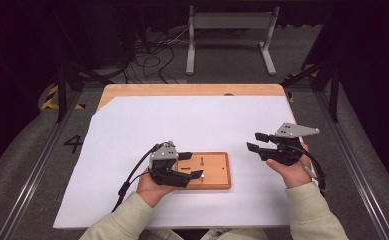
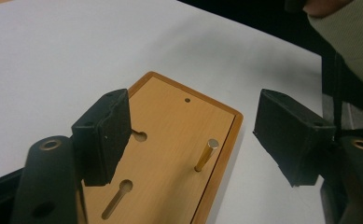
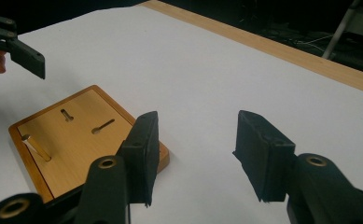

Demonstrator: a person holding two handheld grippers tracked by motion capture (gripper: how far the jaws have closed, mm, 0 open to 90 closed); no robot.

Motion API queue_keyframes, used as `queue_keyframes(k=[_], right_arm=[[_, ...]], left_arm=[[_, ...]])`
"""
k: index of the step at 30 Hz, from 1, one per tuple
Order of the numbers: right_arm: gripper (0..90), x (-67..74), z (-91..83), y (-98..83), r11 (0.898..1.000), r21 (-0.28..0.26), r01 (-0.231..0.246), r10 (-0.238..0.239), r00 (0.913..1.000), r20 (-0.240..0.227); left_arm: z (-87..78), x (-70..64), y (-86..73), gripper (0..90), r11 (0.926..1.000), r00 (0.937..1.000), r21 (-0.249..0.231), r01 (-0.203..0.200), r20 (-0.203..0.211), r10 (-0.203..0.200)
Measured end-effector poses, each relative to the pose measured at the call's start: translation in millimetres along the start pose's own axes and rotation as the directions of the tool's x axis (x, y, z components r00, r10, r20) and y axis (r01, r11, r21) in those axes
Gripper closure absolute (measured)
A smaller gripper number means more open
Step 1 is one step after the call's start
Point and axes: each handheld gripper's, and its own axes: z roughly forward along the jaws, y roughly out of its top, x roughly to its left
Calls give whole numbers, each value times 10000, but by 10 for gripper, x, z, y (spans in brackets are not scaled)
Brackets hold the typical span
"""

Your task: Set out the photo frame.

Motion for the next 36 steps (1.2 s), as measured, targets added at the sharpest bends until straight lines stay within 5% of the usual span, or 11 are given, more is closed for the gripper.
queue_keyframes(k=[7, 14, 22, 36], right_arm=[[500, -2, 8, -24, 10000, 56, 14, -14, 10000, -18], [500, 7, 31, -32, 9999, 100, -8, 9, 10000, -85], [500, 11, 48, -40, 9999, 146, 50, -47, 9998, -179], [499, 12, 62, -50, 9997, 223, 36, -30, 9996, -280]], left_arm=[[119, -51, -70, 380, 9985, 9991, 346, -414, -68, 416], [208, -51, -119, 452, 9962, 9989, 739, -465, -59, 471], [330, -41, -193, 541, 9936, 9999, 1124, -106, 90, 97], [409, -81, -235, 812, 9903, 9987, 1296, -500, 197, 478]])
